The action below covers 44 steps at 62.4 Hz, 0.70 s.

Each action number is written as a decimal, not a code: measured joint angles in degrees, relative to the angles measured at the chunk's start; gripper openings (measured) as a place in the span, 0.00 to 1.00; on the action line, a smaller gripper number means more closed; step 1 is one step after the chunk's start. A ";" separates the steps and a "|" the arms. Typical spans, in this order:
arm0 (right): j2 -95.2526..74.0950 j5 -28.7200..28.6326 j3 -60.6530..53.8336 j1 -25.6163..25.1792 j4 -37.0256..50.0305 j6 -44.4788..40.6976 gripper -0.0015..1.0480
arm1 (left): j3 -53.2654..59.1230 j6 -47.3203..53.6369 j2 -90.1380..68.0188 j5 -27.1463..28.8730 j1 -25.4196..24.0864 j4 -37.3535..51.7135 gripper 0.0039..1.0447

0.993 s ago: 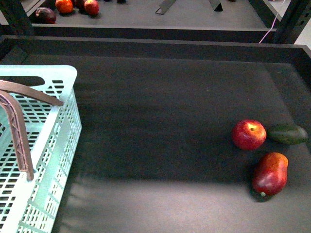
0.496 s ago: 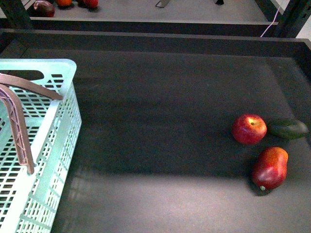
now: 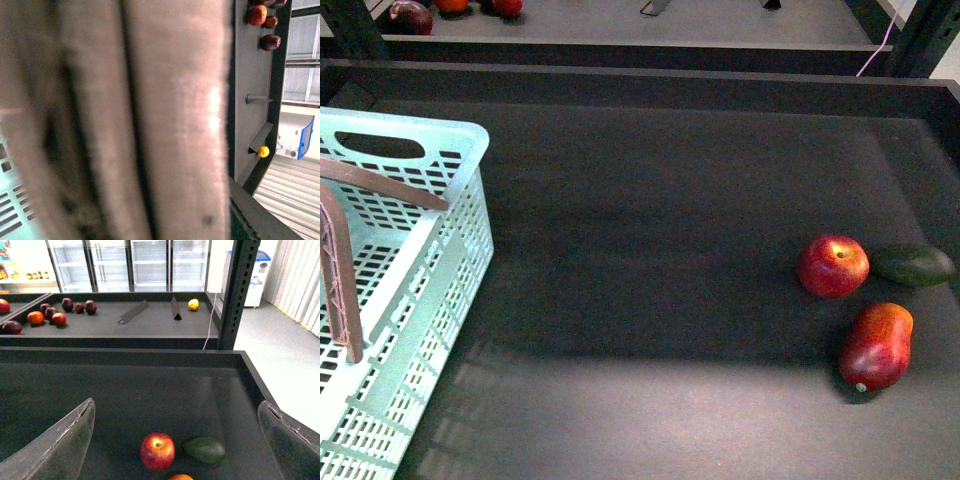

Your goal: Pick apple with right arm and hold basket with left

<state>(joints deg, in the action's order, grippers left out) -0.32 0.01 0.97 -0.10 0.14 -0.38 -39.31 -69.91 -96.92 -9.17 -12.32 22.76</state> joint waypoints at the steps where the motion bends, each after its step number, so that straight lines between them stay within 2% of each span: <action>1: 0.00 0.00 0.00 0.00 0.00 0.00 0.92 | 0.00 0.02 0.00 -0.02 0.07 -0.04 0.23; 5: 0.00 0.00 0.00 0.00 0.00 0.02 0.92 | 0.00 0.00 0.17 0.07 0.46 -0.59 0.14; 26: 0.00 0.00 0.00 0.00 0.00 0.00 0.92 | -2.95 -0.17 8.20 -0.09 6.51 -8.17 0.14; 44: 0.00 0.00 0.00 0.00 0.00 0.00 0.92 | -13.88 2.56 13.42 0.81 17.84 -17.92 0.14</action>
<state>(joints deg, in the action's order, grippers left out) -0.32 0.01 0.97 -0.10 0.14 -0.38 -53.19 -67.35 -83.50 -8.36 5.52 4.84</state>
